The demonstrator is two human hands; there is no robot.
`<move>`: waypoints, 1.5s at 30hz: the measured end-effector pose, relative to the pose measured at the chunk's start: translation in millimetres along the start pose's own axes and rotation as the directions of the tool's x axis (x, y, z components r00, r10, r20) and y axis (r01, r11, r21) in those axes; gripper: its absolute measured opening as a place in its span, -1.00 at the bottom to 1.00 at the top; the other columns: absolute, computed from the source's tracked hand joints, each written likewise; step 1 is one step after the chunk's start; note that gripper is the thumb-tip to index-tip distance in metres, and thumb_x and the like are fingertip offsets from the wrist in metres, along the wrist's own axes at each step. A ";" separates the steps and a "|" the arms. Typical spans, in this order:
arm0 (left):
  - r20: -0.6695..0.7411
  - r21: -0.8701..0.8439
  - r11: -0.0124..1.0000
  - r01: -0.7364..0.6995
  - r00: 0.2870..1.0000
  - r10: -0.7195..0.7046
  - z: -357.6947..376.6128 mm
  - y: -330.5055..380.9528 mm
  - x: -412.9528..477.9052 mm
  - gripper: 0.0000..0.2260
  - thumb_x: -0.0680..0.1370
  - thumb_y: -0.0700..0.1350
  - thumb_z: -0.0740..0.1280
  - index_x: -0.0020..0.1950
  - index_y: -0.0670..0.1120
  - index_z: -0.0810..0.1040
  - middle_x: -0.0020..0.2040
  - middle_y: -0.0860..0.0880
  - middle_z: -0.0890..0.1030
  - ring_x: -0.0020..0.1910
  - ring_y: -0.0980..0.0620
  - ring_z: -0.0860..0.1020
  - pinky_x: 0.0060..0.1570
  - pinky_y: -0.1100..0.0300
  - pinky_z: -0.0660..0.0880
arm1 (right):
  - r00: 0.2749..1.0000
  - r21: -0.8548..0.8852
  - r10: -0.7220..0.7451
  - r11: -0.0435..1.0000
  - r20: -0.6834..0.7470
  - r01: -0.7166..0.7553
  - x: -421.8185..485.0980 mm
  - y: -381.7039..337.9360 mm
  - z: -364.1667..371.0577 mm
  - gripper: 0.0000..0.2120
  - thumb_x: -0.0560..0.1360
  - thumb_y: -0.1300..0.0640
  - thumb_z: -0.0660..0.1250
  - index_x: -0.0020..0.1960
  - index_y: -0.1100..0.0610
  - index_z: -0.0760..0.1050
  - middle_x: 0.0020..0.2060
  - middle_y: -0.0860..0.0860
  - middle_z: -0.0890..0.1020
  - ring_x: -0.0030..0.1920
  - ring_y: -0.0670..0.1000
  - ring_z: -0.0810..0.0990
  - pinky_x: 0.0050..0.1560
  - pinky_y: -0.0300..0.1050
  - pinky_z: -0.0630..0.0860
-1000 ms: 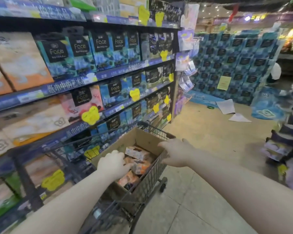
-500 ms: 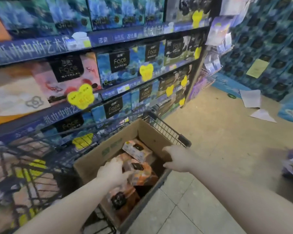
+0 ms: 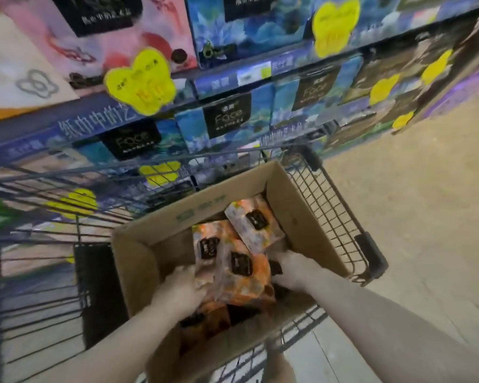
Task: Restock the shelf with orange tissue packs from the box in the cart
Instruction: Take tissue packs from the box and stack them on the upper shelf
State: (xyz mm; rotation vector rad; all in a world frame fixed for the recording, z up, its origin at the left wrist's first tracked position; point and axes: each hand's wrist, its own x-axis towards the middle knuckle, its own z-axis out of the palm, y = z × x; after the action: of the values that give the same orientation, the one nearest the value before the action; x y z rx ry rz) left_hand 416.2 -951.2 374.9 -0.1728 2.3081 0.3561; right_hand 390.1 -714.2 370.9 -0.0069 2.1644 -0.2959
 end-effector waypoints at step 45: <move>-0.306 -0.813 0.579 0.057 0.805 -0.508 -49.6 -22.2 -77.4 -0.76 0.50 0.00 0.39 0.14 0.01 0.52 -0.05 -0.01 0.63 0.01 -0.06 0.61 -0.02 0.14 0.51 | 0.925 0.306 -0.356 0.873 -0.135 0.380 -13.9 -128.3 -46.5 -0.44 0.46 -0.18 0.35 0.36 0.03 0.33 0.23 0.03 0.56 0.24 0.09 0.52 0.14 -0.14 0.43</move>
State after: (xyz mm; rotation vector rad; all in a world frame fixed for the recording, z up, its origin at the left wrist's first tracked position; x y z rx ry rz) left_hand 440.5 -986.5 459.3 -1.2288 2.3916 1.2646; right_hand 346.8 -827.5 435.0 -0.2274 2.1530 -0.8882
